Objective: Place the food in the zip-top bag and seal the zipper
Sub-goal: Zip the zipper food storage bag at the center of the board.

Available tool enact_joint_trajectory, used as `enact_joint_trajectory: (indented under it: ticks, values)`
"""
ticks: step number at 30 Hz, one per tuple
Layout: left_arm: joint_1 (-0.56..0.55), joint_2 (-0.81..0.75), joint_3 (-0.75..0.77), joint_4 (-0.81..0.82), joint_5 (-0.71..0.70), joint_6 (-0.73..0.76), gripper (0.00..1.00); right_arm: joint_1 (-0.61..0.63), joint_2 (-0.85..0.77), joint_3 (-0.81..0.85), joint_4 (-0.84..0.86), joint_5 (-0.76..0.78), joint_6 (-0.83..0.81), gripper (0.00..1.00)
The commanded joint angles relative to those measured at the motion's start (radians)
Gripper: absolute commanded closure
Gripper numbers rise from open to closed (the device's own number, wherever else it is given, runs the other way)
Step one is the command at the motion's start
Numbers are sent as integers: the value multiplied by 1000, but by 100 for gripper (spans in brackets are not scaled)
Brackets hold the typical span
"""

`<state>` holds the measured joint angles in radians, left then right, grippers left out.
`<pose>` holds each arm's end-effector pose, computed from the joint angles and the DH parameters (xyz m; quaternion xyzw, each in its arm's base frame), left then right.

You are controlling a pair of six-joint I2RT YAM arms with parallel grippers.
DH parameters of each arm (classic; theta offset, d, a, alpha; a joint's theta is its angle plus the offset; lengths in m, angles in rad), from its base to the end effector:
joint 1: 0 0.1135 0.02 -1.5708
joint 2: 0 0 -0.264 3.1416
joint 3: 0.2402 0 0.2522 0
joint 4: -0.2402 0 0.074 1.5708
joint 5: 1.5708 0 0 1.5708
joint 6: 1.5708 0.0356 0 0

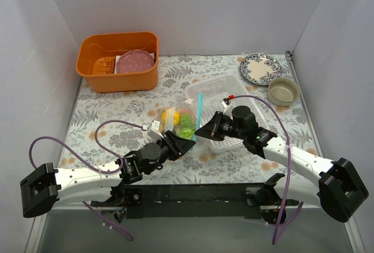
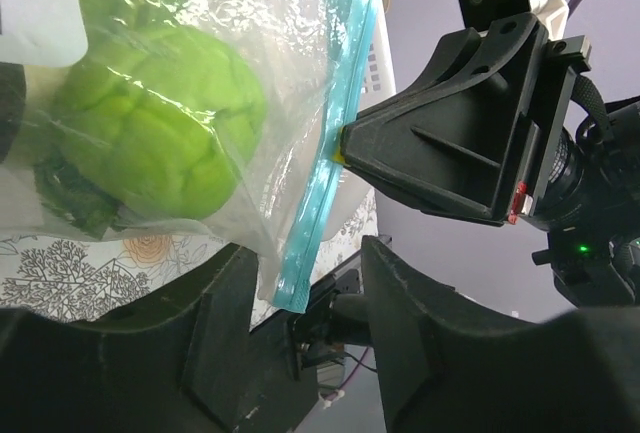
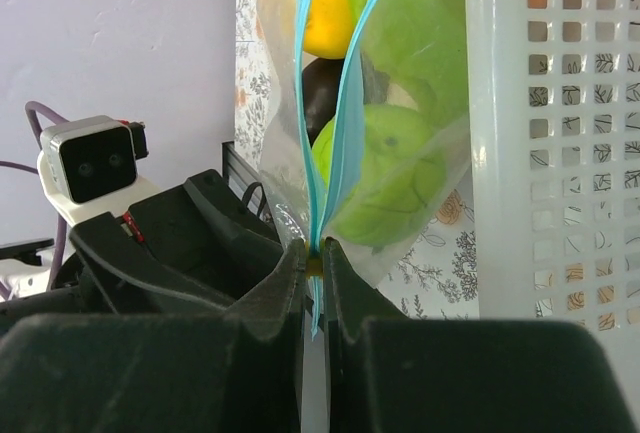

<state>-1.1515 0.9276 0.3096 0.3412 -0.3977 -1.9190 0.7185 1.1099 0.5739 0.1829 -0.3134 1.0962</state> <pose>0.0935 -0.1760 0.2025 -0.4033 0.6807 -0.5849 0.1785 0.1772 0.1696 0.2391 0.0644 0.8126 0.5239 0.2470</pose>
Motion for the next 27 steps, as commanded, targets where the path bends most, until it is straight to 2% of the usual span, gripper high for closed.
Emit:
enact_joint_trajectory:
  ticks: [1,4,5,9,10,12,13,14,17,22,27]
  values:
    - [-4,17,36,39,19,6,62,6,11,4,53,-36,-2,93]
    - [-4,27,52,25,16,12,72,6,16,4,58,-38,-2,93]
    - [-4,27,54,22,14,14,82,6,19,3,59,-36,-1,93]
    - [-4,22,66,-11,2,0,100,6,25,0,70,-36,-1,93]
    - [-4,20,66,-27,-7,-2,100,6,25,-2,72,-35,-1,93]
    - [-4,14,66,-39,-16,-5,100,6,19,3,67,-30,-13,86]
    - [-4,7,66,-44,-21,-5,100,6,18,4,47,-18,-21,82]
    - [-4,4,66,-48,-24,-5,100,6,13,7,34,-10,-35,72]
    - [-4,-7,66,-60,-35,-5,100,6,-15,9,3,14,-48,65]
    - [-4,-9,63,-56,-36,-2,100,6,-41,9,-14,23,-61,64]
    - [-4,-1,66,-53,-27,2,100,6,-32,-8,48,5,-42,65]
